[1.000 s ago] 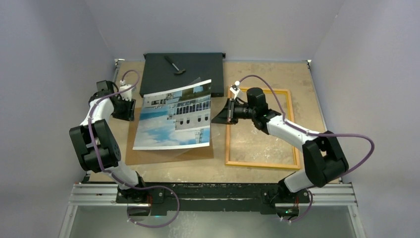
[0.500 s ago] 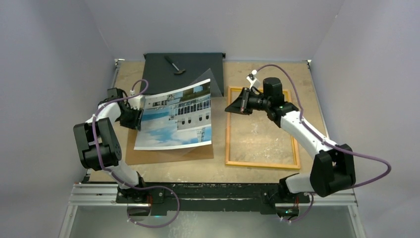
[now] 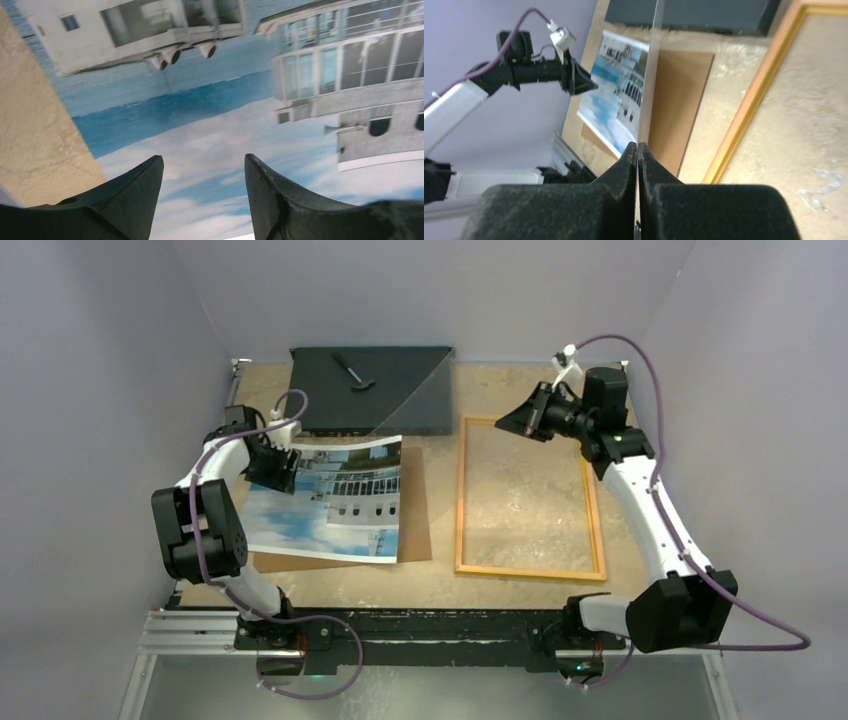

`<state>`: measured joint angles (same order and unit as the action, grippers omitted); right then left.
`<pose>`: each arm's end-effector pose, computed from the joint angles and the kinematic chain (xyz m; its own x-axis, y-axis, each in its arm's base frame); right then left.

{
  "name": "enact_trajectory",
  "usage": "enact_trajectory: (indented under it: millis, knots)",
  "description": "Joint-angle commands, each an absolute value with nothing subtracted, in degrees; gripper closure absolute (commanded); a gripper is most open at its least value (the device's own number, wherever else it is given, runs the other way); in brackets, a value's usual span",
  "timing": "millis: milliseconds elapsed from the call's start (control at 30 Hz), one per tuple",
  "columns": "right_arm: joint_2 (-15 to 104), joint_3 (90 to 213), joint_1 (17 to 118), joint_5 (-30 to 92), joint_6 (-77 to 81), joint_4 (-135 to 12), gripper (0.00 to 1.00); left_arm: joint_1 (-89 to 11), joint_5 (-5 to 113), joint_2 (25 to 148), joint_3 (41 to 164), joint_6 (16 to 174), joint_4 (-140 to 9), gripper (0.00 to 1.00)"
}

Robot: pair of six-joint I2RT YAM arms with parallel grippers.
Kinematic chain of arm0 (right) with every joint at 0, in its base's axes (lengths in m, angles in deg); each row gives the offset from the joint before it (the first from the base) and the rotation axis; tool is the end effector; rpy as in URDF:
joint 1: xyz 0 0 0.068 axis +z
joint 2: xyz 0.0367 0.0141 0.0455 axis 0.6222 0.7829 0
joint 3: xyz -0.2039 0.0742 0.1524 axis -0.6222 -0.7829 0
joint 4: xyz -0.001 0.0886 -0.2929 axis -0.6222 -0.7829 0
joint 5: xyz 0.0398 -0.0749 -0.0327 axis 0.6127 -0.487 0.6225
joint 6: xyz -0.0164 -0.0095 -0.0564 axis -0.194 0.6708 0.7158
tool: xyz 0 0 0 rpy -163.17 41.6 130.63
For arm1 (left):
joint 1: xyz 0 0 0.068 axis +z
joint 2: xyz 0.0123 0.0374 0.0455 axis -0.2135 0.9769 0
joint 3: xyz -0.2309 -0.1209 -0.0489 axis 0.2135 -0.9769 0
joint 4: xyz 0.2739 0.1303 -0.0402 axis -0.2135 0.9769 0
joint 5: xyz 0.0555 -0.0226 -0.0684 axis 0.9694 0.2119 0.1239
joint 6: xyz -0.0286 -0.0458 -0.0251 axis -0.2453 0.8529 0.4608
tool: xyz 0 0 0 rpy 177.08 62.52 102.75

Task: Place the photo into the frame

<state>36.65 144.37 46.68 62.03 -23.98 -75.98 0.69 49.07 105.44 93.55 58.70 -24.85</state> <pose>0.3364 0.0756 0.3579 -0.6544 0.3368 -0.6770 -0.3961 0.6100 0.6863 0.3535 0.0714 0.1593 -0.8905 0.2131 -0.4019 0.2544 0.9657 -0.0517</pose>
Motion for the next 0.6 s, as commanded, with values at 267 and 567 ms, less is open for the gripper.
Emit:
enact_trajectory:
  millis: [267, 567]
  knots:
    - [34.3, 156.3, 42.2, 60.4, -23.2, -76.2, 1.00, -5.8, 41.9, 105.9, 107.1, 63.5, -19.9, 0.17]
    - [36.8, 167.3, 42.3, 70.4, -20.2, -72.1, 1.00, -11.4, 13.2, 113.2, 135.3, 61.1, -12.6, 0.07]
